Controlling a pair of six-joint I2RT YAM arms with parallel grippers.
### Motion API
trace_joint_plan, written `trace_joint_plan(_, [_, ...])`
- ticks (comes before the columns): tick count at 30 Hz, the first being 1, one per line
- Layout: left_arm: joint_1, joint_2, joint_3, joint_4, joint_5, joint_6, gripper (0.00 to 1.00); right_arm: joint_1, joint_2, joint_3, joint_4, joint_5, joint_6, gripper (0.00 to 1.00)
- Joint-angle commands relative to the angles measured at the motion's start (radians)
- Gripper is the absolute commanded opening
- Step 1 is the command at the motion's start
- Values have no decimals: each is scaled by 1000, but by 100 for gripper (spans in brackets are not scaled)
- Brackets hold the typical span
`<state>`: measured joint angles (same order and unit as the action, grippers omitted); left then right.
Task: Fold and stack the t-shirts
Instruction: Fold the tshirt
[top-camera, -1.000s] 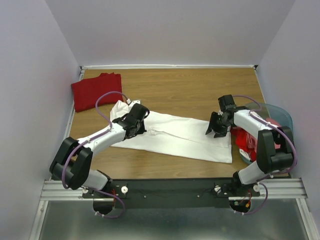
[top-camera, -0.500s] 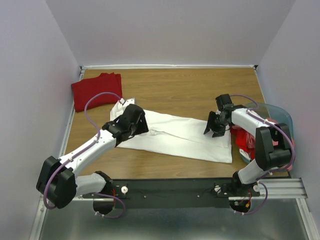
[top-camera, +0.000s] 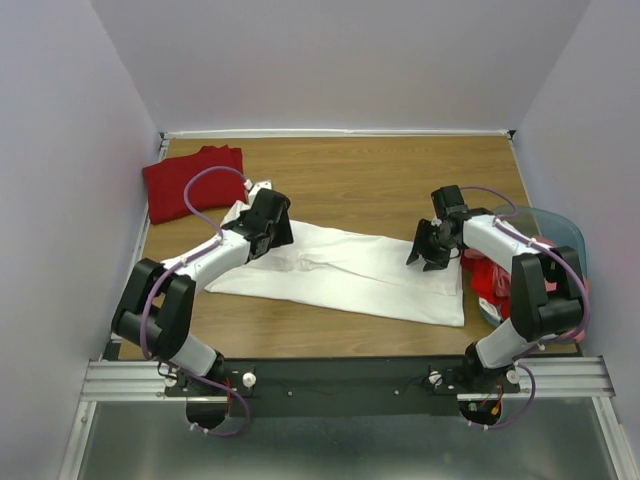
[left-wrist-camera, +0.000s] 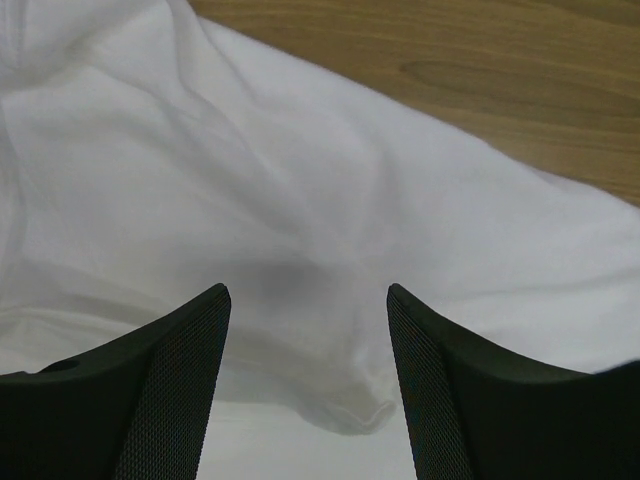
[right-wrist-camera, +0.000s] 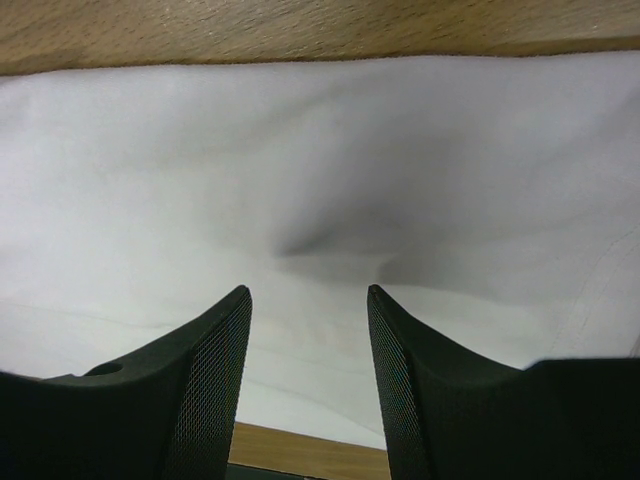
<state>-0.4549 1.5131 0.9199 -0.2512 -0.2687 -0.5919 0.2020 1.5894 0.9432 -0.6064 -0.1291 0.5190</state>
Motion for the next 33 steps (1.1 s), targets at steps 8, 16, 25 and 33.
trace_joint_plan(8, [-2,-129,-242,33,26,-40,72,7,-3,20,7,-12,6,58])
trace_joint_plan(16, [-4,-280,-321,-51,81,-111,72,7,29,23,11,-15,-1,58])
trace_joint_plan(25, [-21,-384,-316,-128,111,-146,70,7,41,17,17,-18,-5,58])
trace_joint_plan(33, [-15,-352,-152,-135,68,-99,70,7,38,14,17,-14,1,58])
